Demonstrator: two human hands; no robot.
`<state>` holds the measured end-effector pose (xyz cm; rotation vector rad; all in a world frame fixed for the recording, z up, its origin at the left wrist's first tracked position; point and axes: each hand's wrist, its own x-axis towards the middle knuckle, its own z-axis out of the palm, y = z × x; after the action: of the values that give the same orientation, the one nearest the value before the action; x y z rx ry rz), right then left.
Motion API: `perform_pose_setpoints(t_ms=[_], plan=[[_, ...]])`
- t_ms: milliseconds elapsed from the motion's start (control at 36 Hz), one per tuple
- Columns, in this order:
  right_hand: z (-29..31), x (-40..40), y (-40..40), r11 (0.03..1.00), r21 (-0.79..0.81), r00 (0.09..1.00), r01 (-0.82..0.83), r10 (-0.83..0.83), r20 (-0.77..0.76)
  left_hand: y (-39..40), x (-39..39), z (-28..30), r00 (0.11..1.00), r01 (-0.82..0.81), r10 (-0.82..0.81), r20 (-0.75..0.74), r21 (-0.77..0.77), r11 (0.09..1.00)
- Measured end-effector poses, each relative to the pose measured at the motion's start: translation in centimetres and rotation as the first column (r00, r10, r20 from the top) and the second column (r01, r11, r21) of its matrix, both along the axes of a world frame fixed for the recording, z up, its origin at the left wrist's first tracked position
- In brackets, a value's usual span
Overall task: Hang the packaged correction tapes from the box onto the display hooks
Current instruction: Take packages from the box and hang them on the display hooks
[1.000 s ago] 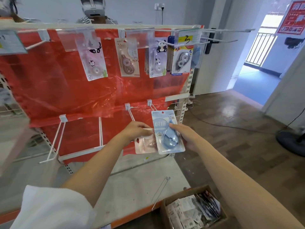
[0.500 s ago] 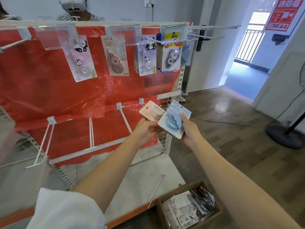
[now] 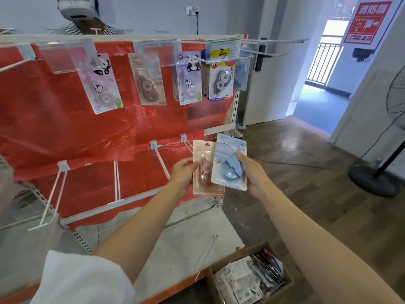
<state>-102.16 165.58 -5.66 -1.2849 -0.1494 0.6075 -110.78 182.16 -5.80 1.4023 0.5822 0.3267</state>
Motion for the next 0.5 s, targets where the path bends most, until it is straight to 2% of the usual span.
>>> perform_pose_setpoints(t_ms=[139,194,306,361,417,500], plan=[[0.3,-1.0,1.0,0.996,-0.019,0.993,-0.088,0.09,0.079,-0.6,0.3,0.1,1.0,0.025,-0.025,0.009,0.006,1.0],[0.4,-1.5,1.6,0.992,-0.077,0.984,-0.101,0.112,0.141,-1.1,0.3,0.6,0.997,0.045,-0.041,0.06,-0.067,0.997],[1.0,-1.6,3.0,0.967,-0.256,0.945,0.006,0.078,0.319,-0.8,0.1,0.8,0.989,0.124,-0.107,0.098,-0.197,0.972],[1.4,-1.6,3.6,0.941,-0.335,0.914,0.049,0.094,0.396,-0.5,-0.1,0.7,0.981,0.17,-0.154,0.116,-0.145,0.975],[2.0,-1.9,4.2,0.933,-0.357,0.9,0.052,0.111,0.422,-0.2,-0.4,0.5,0.97,0.219,-0.211,0.119,-0.06,0.974],[2.7,-2.2,4.9,0.92,-0.389,0.886,0.045,0.143,0.44,0.4,-0.6,0.3,0.964,0.247,-0.243,0.107,-0.023,0.969]])
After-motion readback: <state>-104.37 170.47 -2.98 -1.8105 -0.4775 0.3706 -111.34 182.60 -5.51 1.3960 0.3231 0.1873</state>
